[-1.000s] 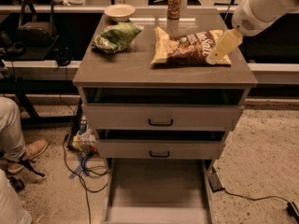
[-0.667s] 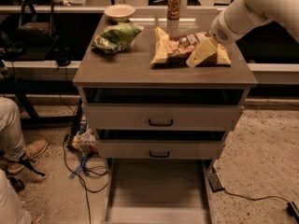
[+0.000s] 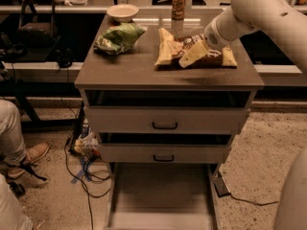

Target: Place brown chip bag into bottom drawer

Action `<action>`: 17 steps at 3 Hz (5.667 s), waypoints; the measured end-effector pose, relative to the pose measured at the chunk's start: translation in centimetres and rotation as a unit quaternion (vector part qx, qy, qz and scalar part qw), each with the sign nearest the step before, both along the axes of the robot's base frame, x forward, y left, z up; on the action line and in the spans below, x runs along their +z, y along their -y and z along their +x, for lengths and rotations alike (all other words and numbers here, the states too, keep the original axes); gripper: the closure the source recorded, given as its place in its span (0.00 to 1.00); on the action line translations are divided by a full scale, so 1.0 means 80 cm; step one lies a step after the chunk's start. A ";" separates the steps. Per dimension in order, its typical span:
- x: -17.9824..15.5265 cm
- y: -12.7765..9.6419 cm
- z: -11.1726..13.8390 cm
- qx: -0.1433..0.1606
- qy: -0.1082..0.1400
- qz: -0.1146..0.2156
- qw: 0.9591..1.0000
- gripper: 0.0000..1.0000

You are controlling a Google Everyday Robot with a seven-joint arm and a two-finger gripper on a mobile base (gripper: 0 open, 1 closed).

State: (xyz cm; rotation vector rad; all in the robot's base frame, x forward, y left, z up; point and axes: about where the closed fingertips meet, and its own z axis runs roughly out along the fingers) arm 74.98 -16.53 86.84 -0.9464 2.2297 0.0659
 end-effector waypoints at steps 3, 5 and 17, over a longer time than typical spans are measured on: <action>-0.021 -0.050 -0.001 0.031 -0.020 0.032 0.999 0.64; 0.049 -0.005 -0.048 0.039 0.028 0.086 0.995 1.00; -0.351 -0.061 -0.483 0.072 -0.345 0.066 0.934 1.00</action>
Offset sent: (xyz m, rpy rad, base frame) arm -0.0006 0.0435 -0.0177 0.0665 0.0430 0.0615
